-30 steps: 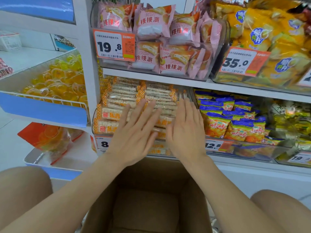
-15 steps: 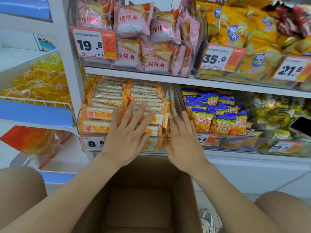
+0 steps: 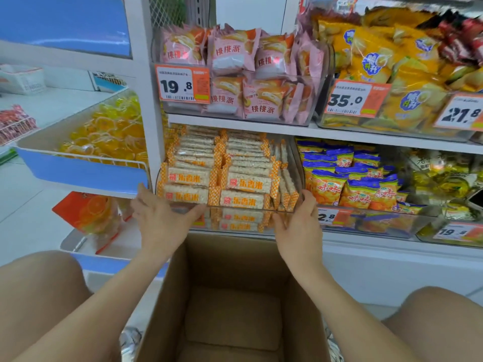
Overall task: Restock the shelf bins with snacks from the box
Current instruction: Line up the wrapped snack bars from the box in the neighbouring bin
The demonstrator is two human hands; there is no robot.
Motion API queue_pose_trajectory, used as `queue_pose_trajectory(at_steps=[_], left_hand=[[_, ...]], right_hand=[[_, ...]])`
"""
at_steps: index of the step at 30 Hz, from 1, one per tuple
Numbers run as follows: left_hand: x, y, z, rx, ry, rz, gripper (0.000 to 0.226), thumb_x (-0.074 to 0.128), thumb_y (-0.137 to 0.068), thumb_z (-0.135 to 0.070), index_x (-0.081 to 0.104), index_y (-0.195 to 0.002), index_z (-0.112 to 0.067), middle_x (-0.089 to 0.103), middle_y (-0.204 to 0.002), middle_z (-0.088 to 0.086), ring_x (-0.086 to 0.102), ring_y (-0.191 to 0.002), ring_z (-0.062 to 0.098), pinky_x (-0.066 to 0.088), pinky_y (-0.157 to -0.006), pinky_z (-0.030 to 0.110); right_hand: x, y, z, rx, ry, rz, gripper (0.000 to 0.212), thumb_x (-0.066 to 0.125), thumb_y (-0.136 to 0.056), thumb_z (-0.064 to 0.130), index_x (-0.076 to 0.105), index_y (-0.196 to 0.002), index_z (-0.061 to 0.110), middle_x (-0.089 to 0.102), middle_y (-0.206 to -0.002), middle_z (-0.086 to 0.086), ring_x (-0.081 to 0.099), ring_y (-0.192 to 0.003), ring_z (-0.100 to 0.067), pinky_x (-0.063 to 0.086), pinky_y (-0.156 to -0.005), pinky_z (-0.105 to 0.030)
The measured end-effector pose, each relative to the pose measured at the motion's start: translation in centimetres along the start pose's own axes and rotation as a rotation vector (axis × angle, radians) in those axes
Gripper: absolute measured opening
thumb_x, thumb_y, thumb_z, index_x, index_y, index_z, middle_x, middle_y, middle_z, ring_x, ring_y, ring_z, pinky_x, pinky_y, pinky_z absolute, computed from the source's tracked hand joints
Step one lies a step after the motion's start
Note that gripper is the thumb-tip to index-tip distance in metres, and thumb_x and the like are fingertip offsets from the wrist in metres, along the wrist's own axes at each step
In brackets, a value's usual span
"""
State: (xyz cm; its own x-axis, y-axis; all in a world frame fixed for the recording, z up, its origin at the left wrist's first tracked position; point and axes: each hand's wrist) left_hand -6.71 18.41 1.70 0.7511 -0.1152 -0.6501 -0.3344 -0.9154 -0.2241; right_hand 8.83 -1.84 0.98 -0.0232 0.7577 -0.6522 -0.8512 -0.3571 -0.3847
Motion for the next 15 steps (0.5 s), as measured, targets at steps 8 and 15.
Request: queue_pose_trajectory(at_steps=[8,15], left_hand=[[0.6,0.2,-0.2,0.084,0.137,-0.037,0.092,0.089,-0.076,-0.052,0.043,-0.143,-0.007,0.045,-0.14,0.011,0.034,-0.137,0.026,0.039,-0.109,0.041],[1.9,-2.2,-1.0,0.042,0.23,-0.053,0.093,0.091,-0.072,-0.052,0.043,-0.139,-0.009,0.052,-0.135,0.009,0.054,-0.128,0.03,0.053,-0.101,0.055]], right_hand=[[0.1,-0.4,0.2,0.057,-0.043,-0.066,0.081,0.077,-0.095,0.024,0.03,-0.159,0.012,0.052,-0.149,-0.011,0.057,-0.131,-0.029,0.05,-0.101,-0.038],[0.7,-1.7,0.3,0.06,-0.06,-0.104,0.072,0.075,-0.096,0.022,0.037,-0.156,0.008,0.046,-0.146,-0.012,0.053,-0.127,-0.027,0.043,-0.095,-0.028]])
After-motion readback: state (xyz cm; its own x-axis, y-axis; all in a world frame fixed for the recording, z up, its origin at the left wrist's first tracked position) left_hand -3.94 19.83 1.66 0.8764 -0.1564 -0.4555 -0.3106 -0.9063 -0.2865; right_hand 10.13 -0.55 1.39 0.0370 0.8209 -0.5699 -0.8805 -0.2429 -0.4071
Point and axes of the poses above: each hand's wrist, its own y-axis away from the middle knuckle, its own x-axis out of the palm, z = x × y
